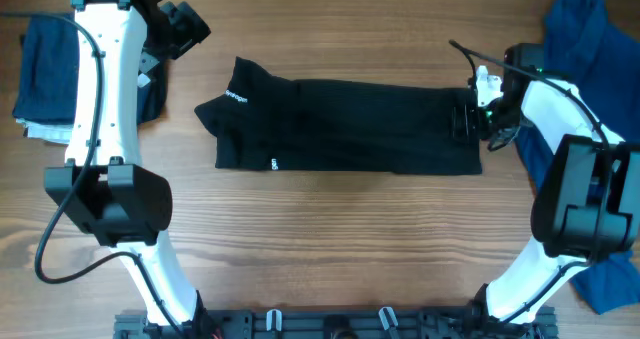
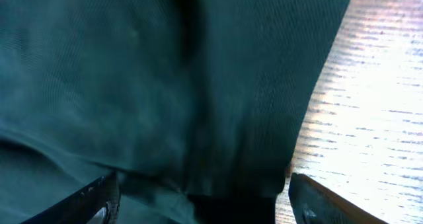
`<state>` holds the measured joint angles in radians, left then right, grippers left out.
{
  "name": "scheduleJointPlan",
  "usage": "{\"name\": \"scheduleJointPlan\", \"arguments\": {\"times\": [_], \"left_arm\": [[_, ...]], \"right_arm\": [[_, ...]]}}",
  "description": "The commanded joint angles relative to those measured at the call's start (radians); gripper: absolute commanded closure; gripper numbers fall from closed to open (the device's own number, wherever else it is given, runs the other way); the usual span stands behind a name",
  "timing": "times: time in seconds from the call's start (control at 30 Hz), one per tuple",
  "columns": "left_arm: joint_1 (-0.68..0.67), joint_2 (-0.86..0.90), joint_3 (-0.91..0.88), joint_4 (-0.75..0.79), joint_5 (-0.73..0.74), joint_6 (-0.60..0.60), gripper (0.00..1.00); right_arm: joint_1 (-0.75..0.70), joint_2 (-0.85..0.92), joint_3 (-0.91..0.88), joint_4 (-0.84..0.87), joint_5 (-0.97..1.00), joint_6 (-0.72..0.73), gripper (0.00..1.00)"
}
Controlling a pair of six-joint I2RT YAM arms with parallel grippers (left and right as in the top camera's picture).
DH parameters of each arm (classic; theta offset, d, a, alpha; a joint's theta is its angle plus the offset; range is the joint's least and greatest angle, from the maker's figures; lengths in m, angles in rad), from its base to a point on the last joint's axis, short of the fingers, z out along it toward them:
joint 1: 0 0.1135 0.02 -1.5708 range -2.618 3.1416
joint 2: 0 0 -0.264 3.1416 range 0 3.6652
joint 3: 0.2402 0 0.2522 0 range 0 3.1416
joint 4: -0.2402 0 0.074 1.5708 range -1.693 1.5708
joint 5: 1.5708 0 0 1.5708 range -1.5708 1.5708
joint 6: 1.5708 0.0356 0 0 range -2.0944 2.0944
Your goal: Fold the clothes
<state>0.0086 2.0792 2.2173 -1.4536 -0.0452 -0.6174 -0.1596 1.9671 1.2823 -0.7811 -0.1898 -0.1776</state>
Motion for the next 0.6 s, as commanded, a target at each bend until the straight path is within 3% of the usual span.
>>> {"name": "scheduleJointPlan", "arguments": {"times": [0.0, 0.07, 0.13, 0.27, 0.57], "left_arm": [[0.01, -0.018, 0.016, 0.003, 0.007, 0.012, 0.0], [0.01, -0.018, 0.016, 0.003, 0.007, 0.012, 0.0], [0.01, -0.018, 0.016, 0.0, 0.007, 0.012, 0.0], [0.01, -0.018, 0.016, -0.005, 0.007, 0.012, 0.0], [0.01, -0.018, 0.014, -0.018, 0.007, 0.012, 0.0]], "right_arm": [[0.006, -0.007, -0.034, 0.035, 0.04, 0.052, 0.22], [0.006, -0.007, -0.034, 0.053, 0.04, 0.077, 0.34], [0.006, -0.007, -0.034, 0.059, 0.04, 0.113, 0.59], [0.006, -0.007, -0.034, 0.047, 0.027, 0.136, 0.95], [-0.093, -0.008, 0.044, -0.029, 0.023, 0.127, 0.96]]}}
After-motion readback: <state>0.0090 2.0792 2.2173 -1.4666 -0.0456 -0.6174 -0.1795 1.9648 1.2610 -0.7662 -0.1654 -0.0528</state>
